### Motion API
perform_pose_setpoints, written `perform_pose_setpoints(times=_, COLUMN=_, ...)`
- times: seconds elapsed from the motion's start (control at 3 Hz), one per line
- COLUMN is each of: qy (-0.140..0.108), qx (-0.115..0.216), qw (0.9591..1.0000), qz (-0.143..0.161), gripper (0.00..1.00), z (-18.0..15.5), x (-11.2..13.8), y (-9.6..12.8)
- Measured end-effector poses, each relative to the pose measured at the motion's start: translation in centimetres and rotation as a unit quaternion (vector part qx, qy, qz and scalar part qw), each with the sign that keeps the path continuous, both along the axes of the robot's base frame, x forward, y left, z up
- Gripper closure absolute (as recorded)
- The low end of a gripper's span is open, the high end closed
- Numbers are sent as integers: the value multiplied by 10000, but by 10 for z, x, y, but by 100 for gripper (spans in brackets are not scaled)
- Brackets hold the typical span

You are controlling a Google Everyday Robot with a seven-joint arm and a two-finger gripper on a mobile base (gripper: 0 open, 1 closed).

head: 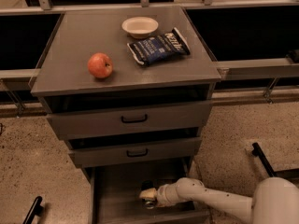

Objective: Place green can into bottom drawer

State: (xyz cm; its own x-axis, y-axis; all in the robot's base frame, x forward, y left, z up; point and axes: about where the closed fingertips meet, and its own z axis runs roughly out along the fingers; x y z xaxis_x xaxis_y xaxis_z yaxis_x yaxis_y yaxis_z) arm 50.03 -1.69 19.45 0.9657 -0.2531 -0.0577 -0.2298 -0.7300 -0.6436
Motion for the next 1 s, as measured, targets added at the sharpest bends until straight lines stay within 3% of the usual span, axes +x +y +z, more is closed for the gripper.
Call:
perform_pose_setpoints(times=0.33, qy=-176, qx=766, qw=9966, qz=-234, gripper=11, z=20, x=13, y=3)
perform_pose_setpoints(times=0.67, qy=-444, qx=810, qw=9957, qz=-16, gripper=0, z=27, x=16, y=8)
perform_pose_setpoints(times=1.0, qy=-443, qx=811, qw=9957, qz=-16, gripper=0, z=27, x=16, y=8)
